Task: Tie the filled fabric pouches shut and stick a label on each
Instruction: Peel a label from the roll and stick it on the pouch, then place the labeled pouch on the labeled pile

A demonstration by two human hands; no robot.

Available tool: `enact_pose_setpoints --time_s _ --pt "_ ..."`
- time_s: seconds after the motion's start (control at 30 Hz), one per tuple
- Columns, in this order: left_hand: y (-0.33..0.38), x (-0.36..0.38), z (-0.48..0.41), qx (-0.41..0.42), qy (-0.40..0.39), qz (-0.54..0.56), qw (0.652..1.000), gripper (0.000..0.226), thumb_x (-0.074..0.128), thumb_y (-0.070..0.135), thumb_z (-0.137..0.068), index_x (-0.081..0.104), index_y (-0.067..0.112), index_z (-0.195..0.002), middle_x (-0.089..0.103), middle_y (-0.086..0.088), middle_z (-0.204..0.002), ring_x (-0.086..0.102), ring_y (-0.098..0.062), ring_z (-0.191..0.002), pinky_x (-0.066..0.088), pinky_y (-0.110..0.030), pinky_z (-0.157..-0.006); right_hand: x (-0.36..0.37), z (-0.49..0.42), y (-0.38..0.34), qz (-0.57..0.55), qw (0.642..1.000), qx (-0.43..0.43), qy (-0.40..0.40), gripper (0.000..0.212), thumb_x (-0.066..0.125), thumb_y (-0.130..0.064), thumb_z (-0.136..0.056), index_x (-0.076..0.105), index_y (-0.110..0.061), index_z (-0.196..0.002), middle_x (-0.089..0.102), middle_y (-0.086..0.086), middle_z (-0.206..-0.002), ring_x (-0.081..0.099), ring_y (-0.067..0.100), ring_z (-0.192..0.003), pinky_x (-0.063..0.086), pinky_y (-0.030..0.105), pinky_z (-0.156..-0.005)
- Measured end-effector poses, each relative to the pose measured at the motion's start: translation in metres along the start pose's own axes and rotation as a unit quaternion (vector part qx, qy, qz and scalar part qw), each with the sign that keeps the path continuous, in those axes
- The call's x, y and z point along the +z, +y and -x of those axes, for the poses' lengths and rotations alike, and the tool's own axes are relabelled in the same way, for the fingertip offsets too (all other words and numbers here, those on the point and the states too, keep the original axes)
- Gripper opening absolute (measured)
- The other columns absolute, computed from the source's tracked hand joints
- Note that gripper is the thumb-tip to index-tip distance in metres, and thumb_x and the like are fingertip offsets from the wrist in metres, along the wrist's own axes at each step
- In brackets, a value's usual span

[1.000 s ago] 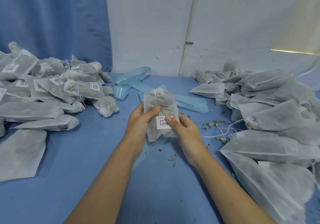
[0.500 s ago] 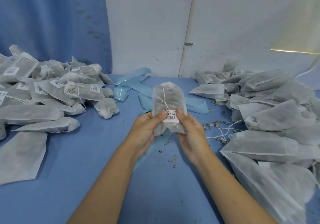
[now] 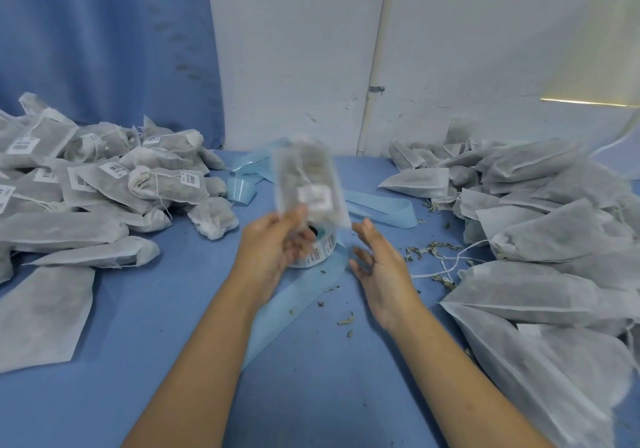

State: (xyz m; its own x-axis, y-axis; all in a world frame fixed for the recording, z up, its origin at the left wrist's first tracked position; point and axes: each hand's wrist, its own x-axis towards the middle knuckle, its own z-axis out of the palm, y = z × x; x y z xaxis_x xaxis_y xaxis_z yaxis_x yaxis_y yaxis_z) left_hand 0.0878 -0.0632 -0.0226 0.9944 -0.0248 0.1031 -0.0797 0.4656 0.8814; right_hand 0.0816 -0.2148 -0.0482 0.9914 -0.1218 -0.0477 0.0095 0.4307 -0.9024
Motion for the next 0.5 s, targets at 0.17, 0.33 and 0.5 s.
enact_pose_setpoints --time_s 0.17,0.33,0.5 --pt "0.017 -0.007 -0.010 0.074 -0.004 0.317 0.945 0.030 0.060 0.008 -0.080 0.038 0.016 -0.099 0.053 0.006 -0.130 0.061 -0.016 -0.117 0.056 -0.041 -0.084 -0.005 -0.005 0.006 0.040 0.999 0.026 0.005 0.009 0.063 -0.024 -0.092 0.067 -0.018 -0.097 0.068 -0.013 -0.093 0.061 0.005 -0.094 0.050 0.018 -0.075" --pt "0.004 -0.002 -0.005 0.032 -0.074 0.159 0.984 0.036 0.049 0.005 -0.092 0.051 0.015 -0.126 0.066 0.005 -0.123 0.066 -0.017 -0.107 0.057 -0.028 -0.080 -0.006 -0.007 0.009 0.074 0.997 0.015 -0.007 0.014 0.057 -0.006 -0.092 0.069 -0.014 -0.094 0.067 -0.003 -0.087 0.060 0.010 -0.084 0.050 0.016 -0.074" --pt "-0.005 0.020 0.001 0.001 -0.092 -0.069 0.993 0.023 0.050 0.012 -0.095 0.063 0.021 -0.113 0.073 0.001 -0.105 0.071 -0.013 -0.086 0.051 -0.020 -0.077 -0.008 -0.008 0.007 0.057 0.998 -0.018 0.033 0.022 0.052 -0.001 -0.093 0.068 -0.015 -0.090 0.063 -0.001 -0.085 0.060 0.011 -0.081 0.050 0.019 -0.069"
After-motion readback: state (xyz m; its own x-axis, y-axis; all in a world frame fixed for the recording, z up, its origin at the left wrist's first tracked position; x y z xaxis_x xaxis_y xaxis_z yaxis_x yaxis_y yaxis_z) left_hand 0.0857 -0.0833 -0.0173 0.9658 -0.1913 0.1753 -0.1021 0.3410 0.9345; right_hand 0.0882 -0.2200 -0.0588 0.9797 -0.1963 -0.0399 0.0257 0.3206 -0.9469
